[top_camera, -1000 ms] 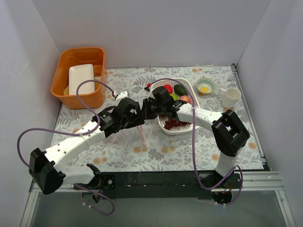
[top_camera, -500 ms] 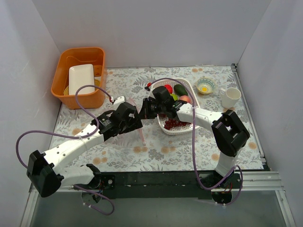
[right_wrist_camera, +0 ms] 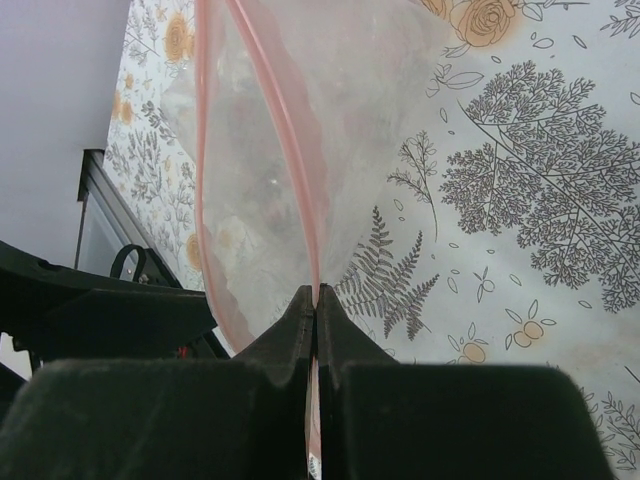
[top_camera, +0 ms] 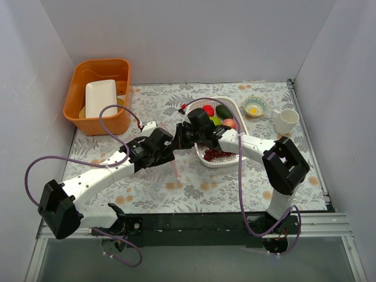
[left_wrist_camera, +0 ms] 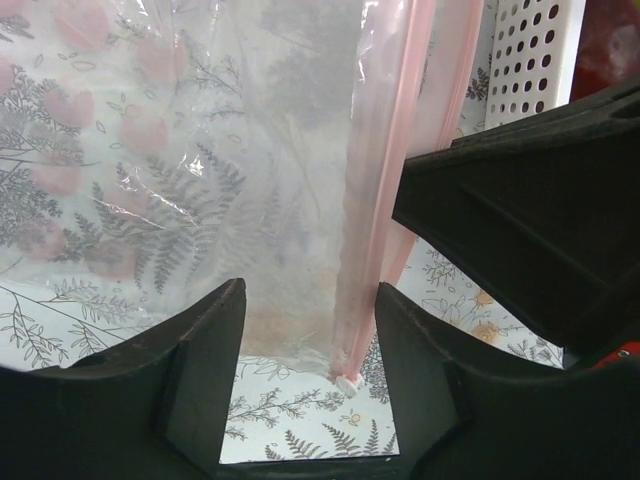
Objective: Place the food in the zip-top bag and seal the zipper
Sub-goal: Open the zipper of the food storage bag.
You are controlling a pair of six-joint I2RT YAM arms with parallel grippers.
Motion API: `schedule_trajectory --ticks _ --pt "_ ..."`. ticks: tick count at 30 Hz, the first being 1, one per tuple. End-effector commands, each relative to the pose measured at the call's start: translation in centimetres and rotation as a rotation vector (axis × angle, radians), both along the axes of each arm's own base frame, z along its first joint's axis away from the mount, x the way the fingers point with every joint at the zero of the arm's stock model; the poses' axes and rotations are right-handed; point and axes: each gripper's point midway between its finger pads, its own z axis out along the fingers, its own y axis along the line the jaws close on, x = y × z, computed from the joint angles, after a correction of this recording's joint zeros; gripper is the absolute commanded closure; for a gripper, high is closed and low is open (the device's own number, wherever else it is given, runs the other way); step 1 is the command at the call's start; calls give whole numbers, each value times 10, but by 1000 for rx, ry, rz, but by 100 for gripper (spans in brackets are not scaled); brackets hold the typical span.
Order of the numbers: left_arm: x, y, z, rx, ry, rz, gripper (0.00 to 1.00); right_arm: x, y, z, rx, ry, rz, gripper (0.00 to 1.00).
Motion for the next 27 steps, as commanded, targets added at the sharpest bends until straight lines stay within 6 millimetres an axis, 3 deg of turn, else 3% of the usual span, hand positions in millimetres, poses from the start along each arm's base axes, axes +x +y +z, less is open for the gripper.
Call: schedule_trajectory --ticks 1,8,16,27 --pt "7 4 11 6 -39 35 52 -1 -1 18 8 -49 2 99" --pt "4 9 10 13 -37 44 63 -1 -5 20 0 -61 -5 99" --pt "5 4 26 -14 -50 24 60 -2 -5 21 5 -64 -2 99" --pt "7 -19 27 -74 -18 -33 55 -3 -3 21 9 -60 8 99"
